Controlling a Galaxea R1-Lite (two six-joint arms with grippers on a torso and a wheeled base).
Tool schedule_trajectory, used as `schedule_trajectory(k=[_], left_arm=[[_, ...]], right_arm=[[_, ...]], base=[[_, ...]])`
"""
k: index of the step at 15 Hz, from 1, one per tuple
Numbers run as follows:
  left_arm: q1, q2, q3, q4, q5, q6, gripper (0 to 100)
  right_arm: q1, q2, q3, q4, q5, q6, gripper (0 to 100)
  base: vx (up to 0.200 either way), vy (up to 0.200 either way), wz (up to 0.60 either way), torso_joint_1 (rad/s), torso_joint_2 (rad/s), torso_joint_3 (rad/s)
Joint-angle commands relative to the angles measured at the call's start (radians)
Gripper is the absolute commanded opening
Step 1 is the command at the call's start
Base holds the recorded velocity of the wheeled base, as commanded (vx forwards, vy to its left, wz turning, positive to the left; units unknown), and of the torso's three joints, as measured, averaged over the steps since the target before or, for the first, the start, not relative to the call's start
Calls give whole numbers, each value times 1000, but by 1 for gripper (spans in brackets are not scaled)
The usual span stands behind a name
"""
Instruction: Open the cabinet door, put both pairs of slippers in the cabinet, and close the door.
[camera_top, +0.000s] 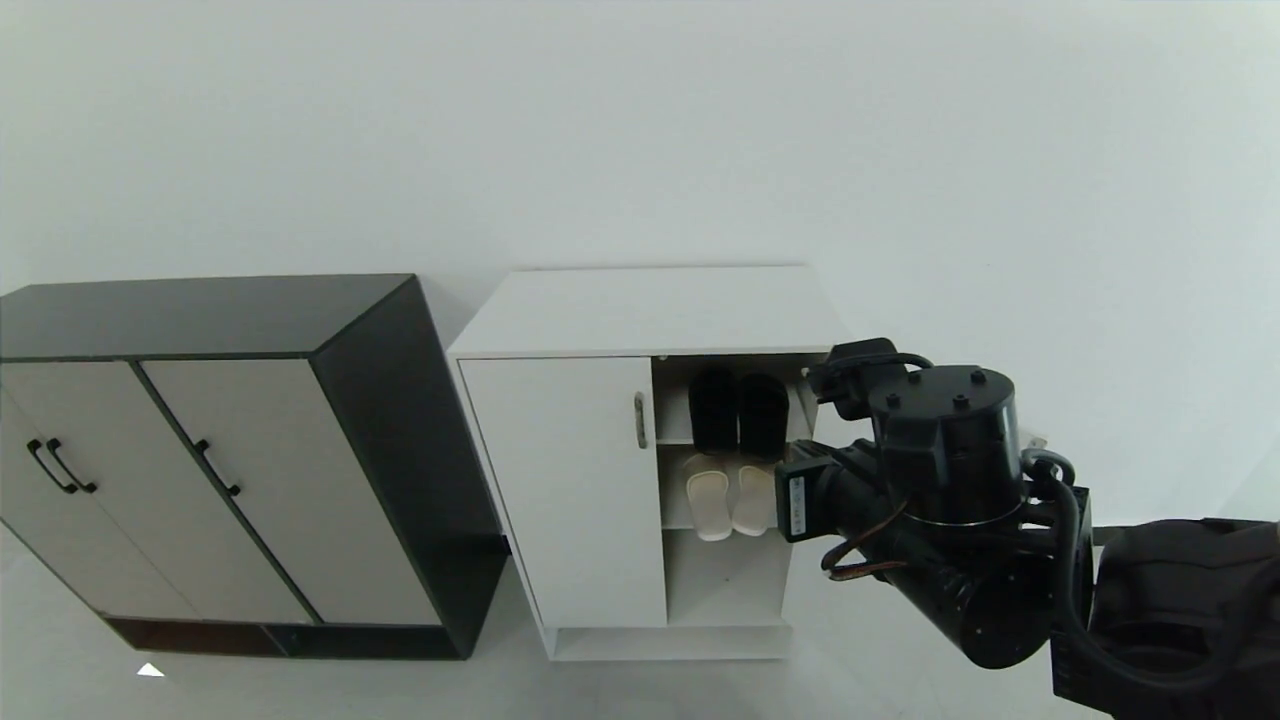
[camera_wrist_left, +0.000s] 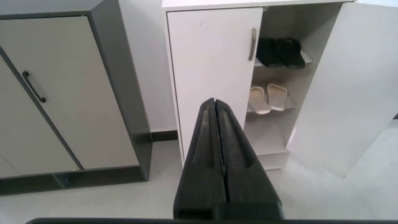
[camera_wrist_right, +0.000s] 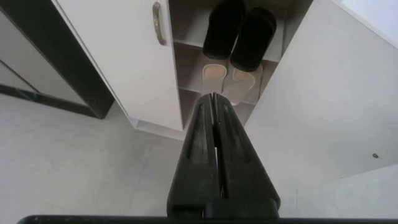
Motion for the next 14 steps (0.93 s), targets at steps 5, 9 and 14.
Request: schedule_trajectory(k=[5, 9, 14], left_arm=[[0, 0, 0, 0, 0, 0, 0], [0, 1, 0, 0, 0, 0, 0], [0, 0, 0, 0, 0, 0, 0]], right_arm=[[-39, 3, -2, -5, 16, 0, 0], [-260, 52, -69, -67, 136, -27, 0], [-452, 255, -293, -28, 138, 16, 0]], base=[[0, 0, -480, 10, -4, -1], [0, 0, 0, 0, 0, 0], [0, 0, 0, 0, 0, 0]])
